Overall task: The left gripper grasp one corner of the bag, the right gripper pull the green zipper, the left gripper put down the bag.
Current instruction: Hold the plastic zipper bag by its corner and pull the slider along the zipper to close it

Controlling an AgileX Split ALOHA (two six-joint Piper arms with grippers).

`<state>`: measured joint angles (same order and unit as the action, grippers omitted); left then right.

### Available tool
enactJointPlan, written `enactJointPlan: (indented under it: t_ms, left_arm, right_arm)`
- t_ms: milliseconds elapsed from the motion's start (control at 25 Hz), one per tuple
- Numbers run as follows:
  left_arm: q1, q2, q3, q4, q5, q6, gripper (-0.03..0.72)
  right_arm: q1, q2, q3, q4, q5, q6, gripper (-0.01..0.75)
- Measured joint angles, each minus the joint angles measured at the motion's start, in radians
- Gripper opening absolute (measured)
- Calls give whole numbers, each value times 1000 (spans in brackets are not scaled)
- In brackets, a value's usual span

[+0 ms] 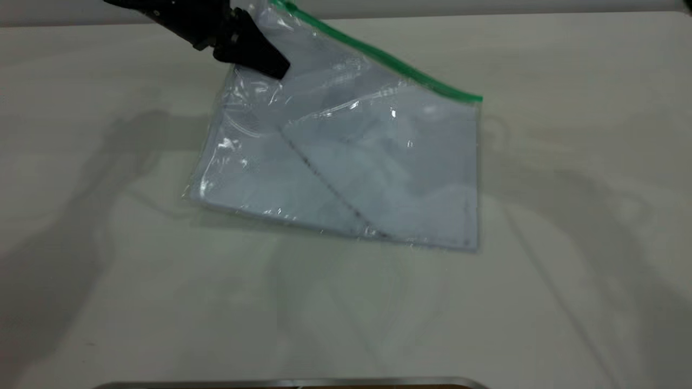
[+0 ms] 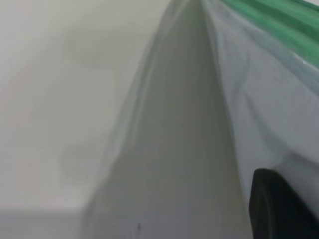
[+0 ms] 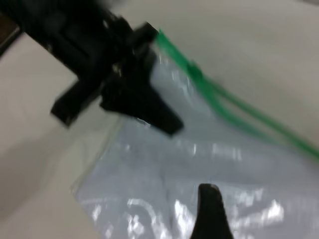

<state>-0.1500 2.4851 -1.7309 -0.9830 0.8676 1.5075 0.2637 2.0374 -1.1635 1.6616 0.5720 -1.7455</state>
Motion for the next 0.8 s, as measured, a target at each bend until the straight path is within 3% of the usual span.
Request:
enactJointPlan:
  t_ms: [280, 480, 800]
  left_arm:
    - [-73, -48, 0, 297, -12, 0, 65]
    - [-84, -53, 0, 338, -25, 1, 69]
    - [-103, -53, 0, 354, -46, 94, 68]
  right_arm:
    - [23, 117, -86, -12, 69, -31, 585]
    - [65, 162, -105, -26, 88, -92, 585]
    - [138, 237, -165, 39, 2, -272, 585]
